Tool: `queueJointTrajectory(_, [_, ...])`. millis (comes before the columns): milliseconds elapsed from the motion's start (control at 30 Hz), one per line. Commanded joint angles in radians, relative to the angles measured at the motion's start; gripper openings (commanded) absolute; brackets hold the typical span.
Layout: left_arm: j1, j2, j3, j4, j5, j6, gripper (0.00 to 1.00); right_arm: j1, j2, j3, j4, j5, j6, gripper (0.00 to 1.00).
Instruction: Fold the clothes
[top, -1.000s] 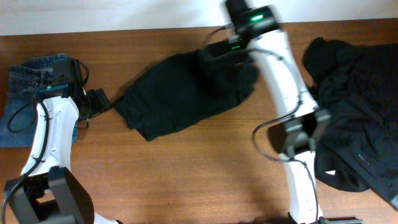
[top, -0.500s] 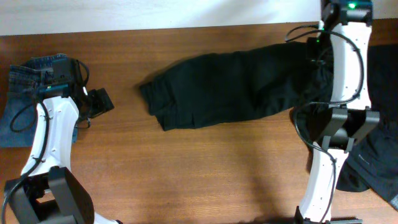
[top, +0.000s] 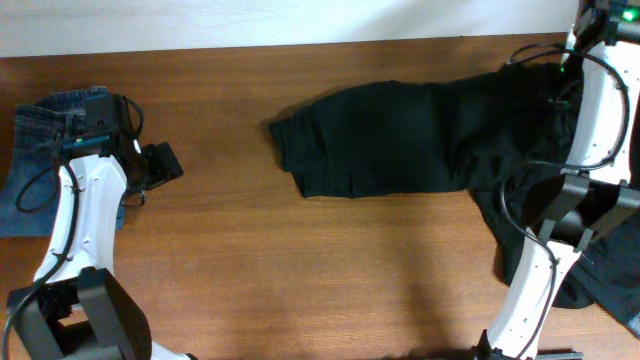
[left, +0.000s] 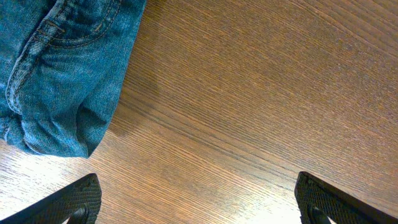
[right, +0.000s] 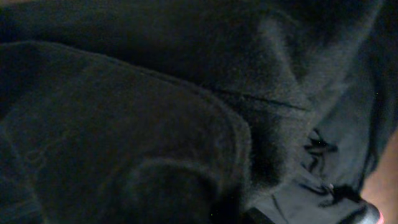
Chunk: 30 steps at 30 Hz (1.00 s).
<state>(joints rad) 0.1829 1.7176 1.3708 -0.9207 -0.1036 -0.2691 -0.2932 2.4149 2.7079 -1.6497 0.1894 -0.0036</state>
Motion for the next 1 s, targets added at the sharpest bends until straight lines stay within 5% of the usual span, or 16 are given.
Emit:
queueJointTrajectory(0, [0.003,0.002,0.005,-0.001,0.011,0.013,0.99,0.166,-0.066,0.088,0.011,-0.079,-0.011,0.09])
queueJointTrajectory(400, [0.003,0.002,0.004,-0.001,0.065,0.013,0.99,0.716,0.050,-0.015,0.237,-0.092,0.045,0.20])
queueJointTrajectory(500, [0.003,0.002,0.004,-0.002,0.068,0.013,0.99,0.811,0.113,-0.096,0.340,-0.092,0.037,0.45])
queueJointTrajectory(567, [0.003,0.002,0.004,-0.005,0.068,0.013,0.99,0.843,0.122,-0.128,0.373,-0.092,0.031,0.75])
queueJointTrajectory(600, [0.003,0.002,0.004,-0.005,0.068,0.013,0.99,0.851,0.123,-0.132,0.375,-0.092,0.018,0.80])
queueJointTrajectory(700, [0.003,0.002,0.004,-0.005,0.068,0.013,0.99,0.861,0.121,-0.132,0.374,-0.085,-0.032,0.89])
queueJointTrajectory(967, [0.003,0.002,0.004,-0.005,0.068,0.013,0.99,0.796,0.102,-0.087,0.299,-0.201,-0.090,0.94])
